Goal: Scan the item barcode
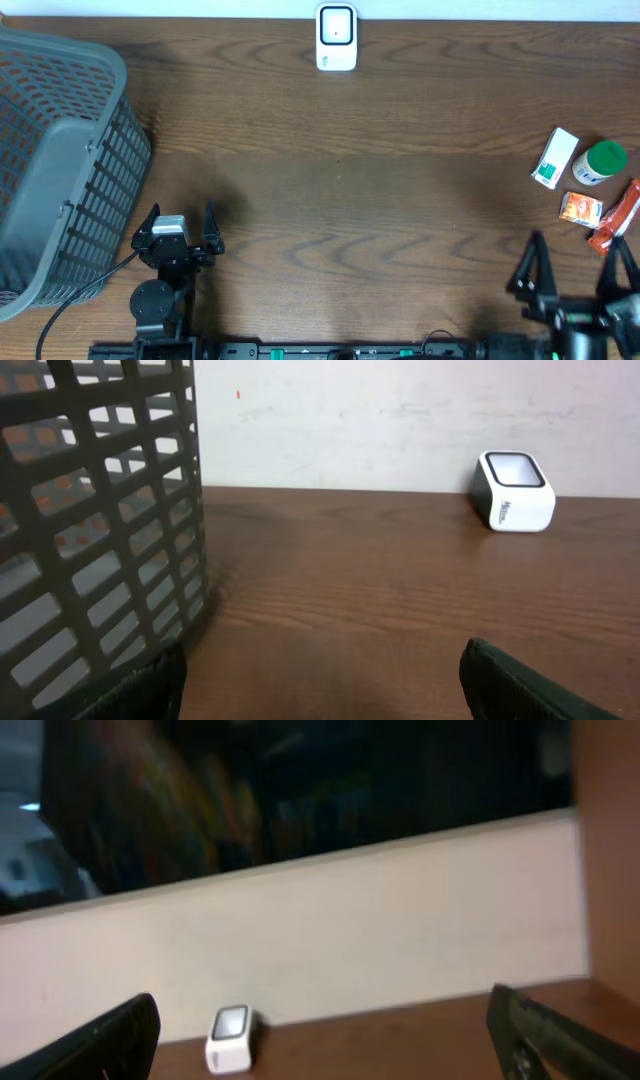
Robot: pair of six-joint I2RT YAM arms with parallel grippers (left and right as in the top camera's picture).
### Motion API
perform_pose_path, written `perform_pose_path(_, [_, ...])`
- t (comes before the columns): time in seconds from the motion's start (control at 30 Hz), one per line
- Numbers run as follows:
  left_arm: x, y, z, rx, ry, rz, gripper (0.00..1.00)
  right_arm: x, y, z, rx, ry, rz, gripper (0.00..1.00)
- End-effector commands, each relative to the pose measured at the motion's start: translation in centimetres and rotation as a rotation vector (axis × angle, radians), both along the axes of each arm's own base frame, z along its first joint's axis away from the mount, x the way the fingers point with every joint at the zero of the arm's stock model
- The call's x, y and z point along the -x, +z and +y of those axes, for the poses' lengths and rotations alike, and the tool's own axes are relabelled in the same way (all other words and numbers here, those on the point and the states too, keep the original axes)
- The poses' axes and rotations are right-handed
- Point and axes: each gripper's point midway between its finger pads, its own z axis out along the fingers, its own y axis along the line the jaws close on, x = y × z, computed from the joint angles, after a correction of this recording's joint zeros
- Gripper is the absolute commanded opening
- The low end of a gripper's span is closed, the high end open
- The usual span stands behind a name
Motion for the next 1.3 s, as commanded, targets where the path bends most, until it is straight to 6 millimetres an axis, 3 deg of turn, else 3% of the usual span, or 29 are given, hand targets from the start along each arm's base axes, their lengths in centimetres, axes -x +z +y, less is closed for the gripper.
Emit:
perform_pose_path(0.0, [0.1, -1.4, 0.0, 0.007, -0.001, 0.044, 0.87, -3.4, -4.0, 0.7, 0.04, 0.042, 0.035, 0.99])
perform_pose_path(0.07, [0.1, -1.4, 0.0, 0.007, -0.001, 0.045, 0.87, -4.4, -5.2, 0.8, 0.041, 0.049, 0.03, 0.99])
perform_pose_path(0.23, [0.1, -1.4, 0.0, 0.007, -0.001, 0.045, 0.86, -7.2, -10.4, 1.5, 0.041, 0.082, 0.059, 0.99])
perform_pose_path(0.33, [0.1, -1.4, 0.0, 0.007, -0.001, 0.044, 0.86, -8.3, -13.7, 1.8, 0.04, 0.098, 0.101, 0.99])
perform_pose_path(0.53, [0.1, -1.4, 0.0, 0.007, -0.001, 0.044, 0.86, -9.2, -18.0, 1.8, 0.039, 0.098, 0.176, 0.99])
perform_pose_path(0.77, [0.1, -1.4, 0.0, 0.007, -0.001, 0.044, 0.87, -9.3, -19.4, 1.9, 0.142, 0.091, 0.231, 0.99])
perform_pose_path(0.87, [0.1, -1.4, 0.0, 0.007, -0.001, 0.044, 0.87, -9.2, -21.3, 1.9, 0.151, 0.095, 0.305, 0.99])
perform_pose_path(1.27, [0.1, -1.4, 0.0, 0.007, -0.001, 0.044, 0.87, -9.2, -21.3, 2.0, 0.151, 0.099, 0.305, 0.99])
